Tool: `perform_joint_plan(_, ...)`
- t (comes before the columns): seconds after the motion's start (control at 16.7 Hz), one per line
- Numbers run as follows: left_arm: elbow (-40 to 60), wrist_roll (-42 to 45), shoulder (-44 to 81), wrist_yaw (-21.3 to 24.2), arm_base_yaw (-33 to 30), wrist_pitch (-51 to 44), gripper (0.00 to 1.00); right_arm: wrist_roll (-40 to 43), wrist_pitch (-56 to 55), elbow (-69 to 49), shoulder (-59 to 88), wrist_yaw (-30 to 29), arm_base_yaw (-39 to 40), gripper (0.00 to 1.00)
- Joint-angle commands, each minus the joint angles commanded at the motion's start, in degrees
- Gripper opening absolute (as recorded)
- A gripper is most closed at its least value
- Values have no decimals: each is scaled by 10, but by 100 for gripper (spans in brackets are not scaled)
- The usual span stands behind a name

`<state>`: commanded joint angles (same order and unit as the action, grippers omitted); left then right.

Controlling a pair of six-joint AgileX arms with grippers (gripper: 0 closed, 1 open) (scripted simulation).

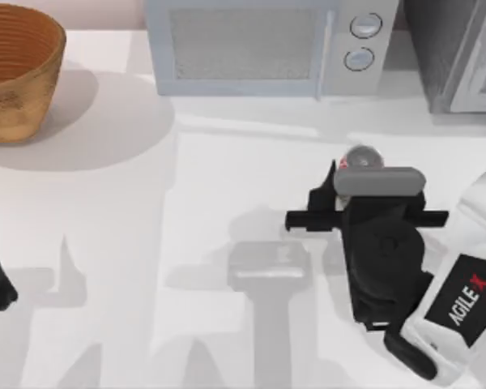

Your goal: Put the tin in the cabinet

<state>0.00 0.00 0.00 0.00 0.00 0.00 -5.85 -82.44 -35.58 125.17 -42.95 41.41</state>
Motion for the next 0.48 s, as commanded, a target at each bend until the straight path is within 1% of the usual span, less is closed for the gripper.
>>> perform_joint_plan(0.36, 0, 0, 0, 0, 0, 0, 100, -3, 232, -7, -213, 2, 0, 0)
perform_joint_plan(0.48, 0, 0, 0, 0, 0, 0, 100, -2, 287, -9, -267, 2, 0, 0)
